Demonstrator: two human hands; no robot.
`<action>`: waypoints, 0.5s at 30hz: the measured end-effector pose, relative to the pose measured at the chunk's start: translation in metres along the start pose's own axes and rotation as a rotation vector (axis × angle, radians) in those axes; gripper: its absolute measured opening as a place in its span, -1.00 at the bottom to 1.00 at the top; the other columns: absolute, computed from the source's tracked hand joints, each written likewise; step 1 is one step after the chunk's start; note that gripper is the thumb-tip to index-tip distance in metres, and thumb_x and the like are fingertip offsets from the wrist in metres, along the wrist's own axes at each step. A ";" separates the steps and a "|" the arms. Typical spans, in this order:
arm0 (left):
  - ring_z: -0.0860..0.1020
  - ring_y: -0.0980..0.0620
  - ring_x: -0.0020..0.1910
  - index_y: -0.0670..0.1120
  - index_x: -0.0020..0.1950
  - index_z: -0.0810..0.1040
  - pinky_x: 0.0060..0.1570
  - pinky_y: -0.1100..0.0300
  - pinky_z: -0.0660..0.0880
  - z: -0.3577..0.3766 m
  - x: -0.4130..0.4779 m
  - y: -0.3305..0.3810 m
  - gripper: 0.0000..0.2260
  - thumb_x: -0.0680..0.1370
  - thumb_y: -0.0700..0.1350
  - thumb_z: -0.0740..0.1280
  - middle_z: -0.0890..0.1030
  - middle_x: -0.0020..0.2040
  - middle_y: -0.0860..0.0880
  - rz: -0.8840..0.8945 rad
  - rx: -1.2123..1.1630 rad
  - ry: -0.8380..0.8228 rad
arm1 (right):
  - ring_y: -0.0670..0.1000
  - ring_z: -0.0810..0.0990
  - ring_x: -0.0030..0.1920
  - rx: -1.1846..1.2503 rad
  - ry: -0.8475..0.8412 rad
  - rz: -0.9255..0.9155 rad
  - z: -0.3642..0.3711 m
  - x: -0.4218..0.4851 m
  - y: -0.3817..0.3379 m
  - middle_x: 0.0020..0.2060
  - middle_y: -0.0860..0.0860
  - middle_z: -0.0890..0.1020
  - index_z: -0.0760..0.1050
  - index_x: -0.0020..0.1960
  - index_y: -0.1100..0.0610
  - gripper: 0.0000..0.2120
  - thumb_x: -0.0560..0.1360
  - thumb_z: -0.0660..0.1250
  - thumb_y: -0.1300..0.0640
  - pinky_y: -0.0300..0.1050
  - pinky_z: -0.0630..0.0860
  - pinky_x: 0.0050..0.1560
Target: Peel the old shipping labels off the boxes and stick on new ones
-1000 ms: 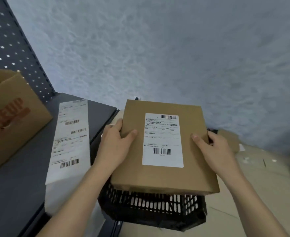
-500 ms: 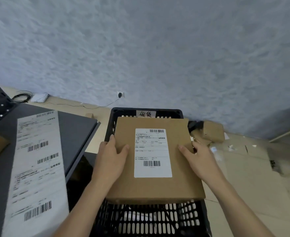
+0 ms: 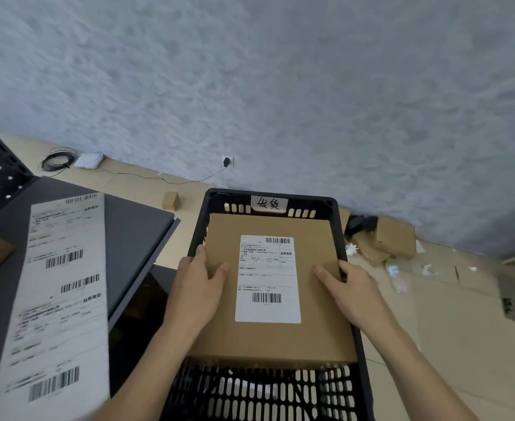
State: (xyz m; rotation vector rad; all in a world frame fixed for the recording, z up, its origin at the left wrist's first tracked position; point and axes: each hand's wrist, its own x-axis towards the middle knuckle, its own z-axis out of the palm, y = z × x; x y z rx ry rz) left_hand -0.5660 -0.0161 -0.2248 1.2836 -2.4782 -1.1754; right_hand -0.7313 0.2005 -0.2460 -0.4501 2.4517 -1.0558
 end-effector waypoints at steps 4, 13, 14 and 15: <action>0.41 -0.06 0.32 0.00 0.62 -0.01 0.16 0.02 0.44 0.003 0.001 -0.001 -0.36 0.63 0.15 0.17 0.34 0.39 -0.07 -0.002 0.014 0.011 | -0.06 0.61 -0.01 -0.028 0.007 -0.014 0.000 0.001 0.001 -0.02 -0.08 0.64 0.56 0.05 -0.08 -0.52 0.42 0.22 -0.43 0.00 0.60 0.00; 0.42 -0.08 0.34 0.01 0.62 -0.04 0.11 0.00 0.46 0.003 -0.003 -0.006 -0.37 0.64 0.19 0.11 0.34 0.44 -0.07 0.002 0.074 0.043 | -0.10 0.61 0.00 0.012 -0.019 -0.022 -0.003 -0.008 -0.005 0.00 -0.12 0.64 0.56 0.14 -0.14 -0.59 0.47 0.26 -0.38 -0.09 0.58 -0.01; 0.42 -0.08 0.34 0.01 0.62 -0.04 0.14 -0.02 0.47 0.002 -0.004 -0.008 -0.37 0.64 0.19 0.11 0.34 0.44 -0.07 0.009 0.064 0.043 | -0.11 0.61 0.01 0.031 -0.022 -0.020 -0.005 -0.012 -0.006 0.01 -0.13 0.64 0.55 0.16 -0.14 -0.63 0.49 0.27 -0.33 -0.12 0.56 -0.02; 0.43 -0.08 0.33 0.02 0.62 -0.03 0.16 -0.04 0.49 0.001 -0.004 -0.009 -0.38 0.63 0.19 0.11 0.35 0.44 -0.07 0.014 0.064 0.045 | -0.12 0.60 0.01 0.042 -0.001 -0.027 -0.007 -0.014 -0.007 0.00 -0.13 0.64 0.55 0.17 -0.14 -0.66 0.51 0.29 -0.29 -0.15 0.54 -0.04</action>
